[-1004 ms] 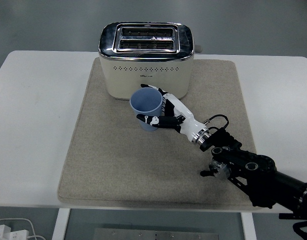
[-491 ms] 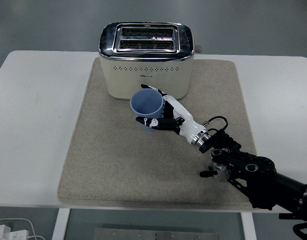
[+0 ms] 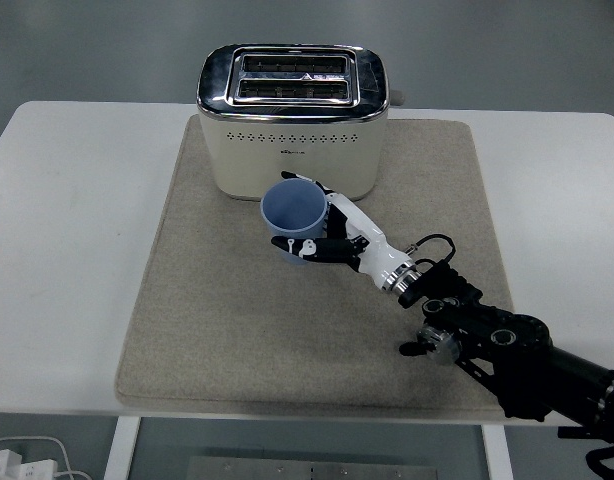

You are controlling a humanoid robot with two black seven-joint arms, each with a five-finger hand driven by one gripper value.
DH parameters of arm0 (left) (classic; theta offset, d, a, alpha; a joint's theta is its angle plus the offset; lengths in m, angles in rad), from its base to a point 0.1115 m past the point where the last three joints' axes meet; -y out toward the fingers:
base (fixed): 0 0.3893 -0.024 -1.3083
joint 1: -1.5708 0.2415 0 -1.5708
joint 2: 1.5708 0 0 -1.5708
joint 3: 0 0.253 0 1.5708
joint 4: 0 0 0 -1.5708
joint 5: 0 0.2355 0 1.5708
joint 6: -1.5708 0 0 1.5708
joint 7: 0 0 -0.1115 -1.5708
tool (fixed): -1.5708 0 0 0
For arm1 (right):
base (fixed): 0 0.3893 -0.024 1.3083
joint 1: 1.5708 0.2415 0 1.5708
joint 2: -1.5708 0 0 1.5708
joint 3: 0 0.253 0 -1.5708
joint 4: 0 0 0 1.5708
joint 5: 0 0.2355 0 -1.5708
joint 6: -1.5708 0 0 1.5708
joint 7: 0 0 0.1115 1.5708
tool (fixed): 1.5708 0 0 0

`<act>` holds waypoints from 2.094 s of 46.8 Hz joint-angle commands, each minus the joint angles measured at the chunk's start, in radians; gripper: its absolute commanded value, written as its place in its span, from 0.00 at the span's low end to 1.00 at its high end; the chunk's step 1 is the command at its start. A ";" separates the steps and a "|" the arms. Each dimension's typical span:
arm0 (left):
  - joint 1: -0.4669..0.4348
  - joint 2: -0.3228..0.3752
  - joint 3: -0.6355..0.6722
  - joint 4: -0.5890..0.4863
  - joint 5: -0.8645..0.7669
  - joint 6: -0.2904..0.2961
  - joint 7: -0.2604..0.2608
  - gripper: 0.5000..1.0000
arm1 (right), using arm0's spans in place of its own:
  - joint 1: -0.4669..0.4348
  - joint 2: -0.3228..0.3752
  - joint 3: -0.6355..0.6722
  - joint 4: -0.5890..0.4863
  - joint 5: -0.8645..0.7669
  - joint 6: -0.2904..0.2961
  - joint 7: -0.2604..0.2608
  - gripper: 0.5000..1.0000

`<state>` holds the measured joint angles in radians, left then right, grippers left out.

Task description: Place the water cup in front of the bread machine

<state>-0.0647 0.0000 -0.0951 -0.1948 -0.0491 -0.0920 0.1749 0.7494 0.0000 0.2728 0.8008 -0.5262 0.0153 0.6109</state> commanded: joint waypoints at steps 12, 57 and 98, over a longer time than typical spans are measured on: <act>0.000 0.000 0.000 0.002 0.000 0.000 0.000 1.00 | -0.001 0.000 0.000 -0.002 0.000 -0.003 0.000 0.86; 0.000 0.000 0.000 0.005 -0.002 0.000 0.000 1.00 | -0.021 0.000 0.008 0.000 0.029 0.009 0.000 0.86; 0.000 0.000 0.002 0.002 -0.002 0.000 0.000 1.00 | -0.024 -0.041 0.017 0.000 0.034 0.048 0.000 0.86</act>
<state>-0.0639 0.0000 -0.0947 -0.1933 -0.0496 -0.0920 0.1749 0.7256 -0.0377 0.2901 0.8009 -0.4938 0.0578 0.6109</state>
